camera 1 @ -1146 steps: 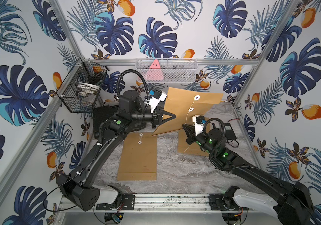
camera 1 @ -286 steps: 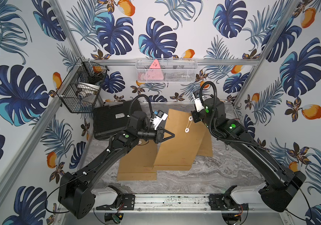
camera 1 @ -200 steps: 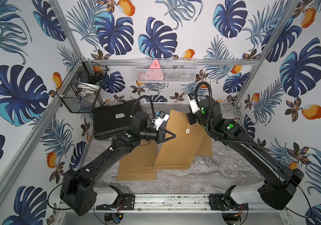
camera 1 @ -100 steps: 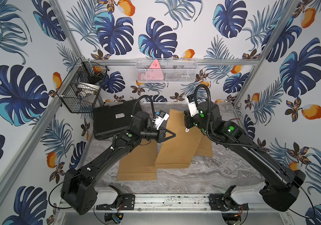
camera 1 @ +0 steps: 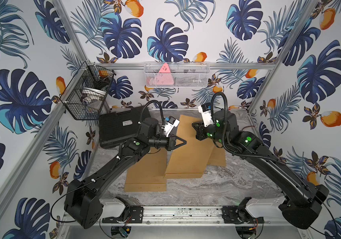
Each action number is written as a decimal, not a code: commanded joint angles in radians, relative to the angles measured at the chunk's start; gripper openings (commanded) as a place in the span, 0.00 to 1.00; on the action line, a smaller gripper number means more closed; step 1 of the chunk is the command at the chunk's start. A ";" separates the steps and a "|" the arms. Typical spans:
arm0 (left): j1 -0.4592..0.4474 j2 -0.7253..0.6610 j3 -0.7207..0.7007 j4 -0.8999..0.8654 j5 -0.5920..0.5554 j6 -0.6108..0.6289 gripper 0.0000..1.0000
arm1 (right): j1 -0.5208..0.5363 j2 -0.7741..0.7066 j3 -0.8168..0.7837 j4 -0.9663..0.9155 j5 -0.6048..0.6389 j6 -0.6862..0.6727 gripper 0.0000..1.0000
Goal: Close the mouth of the file bag
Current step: Close the file bag.
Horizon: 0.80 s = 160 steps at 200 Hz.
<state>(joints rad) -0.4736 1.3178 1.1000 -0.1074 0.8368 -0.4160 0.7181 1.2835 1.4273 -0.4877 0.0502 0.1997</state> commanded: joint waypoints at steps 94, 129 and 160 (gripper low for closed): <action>-0.001 0.001 0.036 -0.017 -0.015 0.049 0.00 | -0.014 -0.121 -0.159 -0.009 0.013 0.085 0.00; -0.001 0.001 0.033 -0.015 -0.015 0.049 0.00 | -0.026 -0.130 -0.181 -0.011 -0.004 0.099 0.00; 0.000 -0.002 0.037 -0.020 -0.019 0.053 0.00 | -0.044 -0.136 -0.190 -0.015 -0.036 0.110 0.00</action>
<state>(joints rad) -0.4736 1.3224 1.1255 -0.1341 0.8150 -0.3866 0.6842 1.1549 1.2453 -0.4953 0.0433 0.2890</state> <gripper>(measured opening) 0.068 0.049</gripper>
